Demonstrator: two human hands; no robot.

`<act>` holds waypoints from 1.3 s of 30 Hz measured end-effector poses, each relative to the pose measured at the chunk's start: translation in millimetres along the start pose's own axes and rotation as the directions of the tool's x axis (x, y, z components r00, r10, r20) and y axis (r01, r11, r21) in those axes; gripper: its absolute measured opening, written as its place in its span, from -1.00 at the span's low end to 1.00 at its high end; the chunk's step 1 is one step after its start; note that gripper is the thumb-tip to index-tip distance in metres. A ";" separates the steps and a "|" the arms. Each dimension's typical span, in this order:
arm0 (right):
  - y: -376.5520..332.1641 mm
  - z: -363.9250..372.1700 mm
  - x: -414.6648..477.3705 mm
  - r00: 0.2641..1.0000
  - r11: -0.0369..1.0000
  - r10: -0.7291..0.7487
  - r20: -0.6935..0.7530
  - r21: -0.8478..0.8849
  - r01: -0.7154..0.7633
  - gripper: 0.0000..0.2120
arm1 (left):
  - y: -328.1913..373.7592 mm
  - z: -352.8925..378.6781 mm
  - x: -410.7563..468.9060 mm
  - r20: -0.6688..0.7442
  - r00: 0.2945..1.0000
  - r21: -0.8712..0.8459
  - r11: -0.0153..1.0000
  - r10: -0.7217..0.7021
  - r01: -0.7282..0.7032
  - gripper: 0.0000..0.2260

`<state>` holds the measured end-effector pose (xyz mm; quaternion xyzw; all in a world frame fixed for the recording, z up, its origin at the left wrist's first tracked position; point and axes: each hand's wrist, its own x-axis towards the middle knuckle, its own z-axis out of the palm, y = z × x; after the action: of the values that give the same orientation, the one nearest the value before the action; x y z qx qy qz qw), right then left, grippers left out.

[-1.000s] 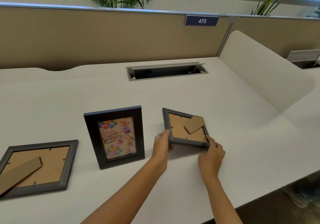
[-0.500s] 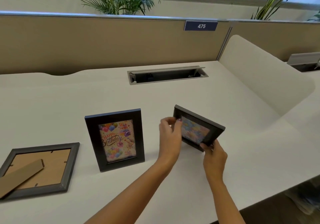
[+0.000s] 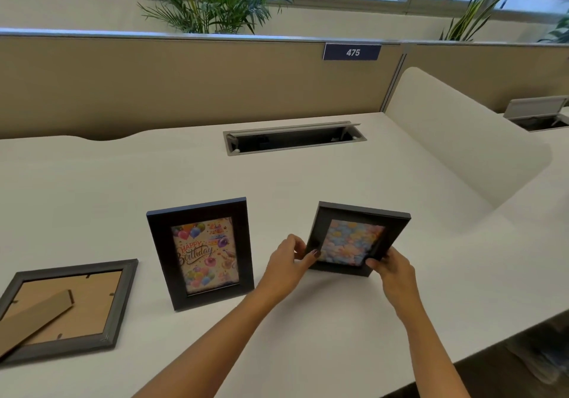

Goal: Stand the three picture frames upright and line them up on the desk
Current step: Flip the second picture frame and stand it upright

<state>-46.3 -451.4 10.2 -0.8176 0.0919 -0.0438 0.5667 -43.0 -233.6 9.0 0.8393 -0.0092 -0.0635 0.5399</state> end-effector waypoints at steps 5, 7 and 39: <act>0.5 1.8 0.9 1.000 1.000 0.002 -0.003 0.023 -0.002 -0.71 | -6.1 -0.8 5.0 -0.034 0.998 -0.009 0.999 0.052 -0.052 -0.83; -0.4 1.0 1.7 1.000 0.999 0.006 0.018 0.039 -0.006 -0.70 | -6.2 -1.6 5.9 -0.008 0.997 -0.028 0.997 0.071 -0.071 -0.73; -5.0 31.9 5.7 0.989 0.999 -0.029 -0.144 -0.032 0.025 -0.60 | -13.7 9.4 17.5 -0.055 0.998 -0.234 0.971 0.043 -0.054 -0.49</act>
<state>-34.6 -421.5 3.5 -0.8220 0.1222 -0.1092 0.5454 -27.4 -237.9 -9.0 0.7702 -0.0087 -0.0301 0.6370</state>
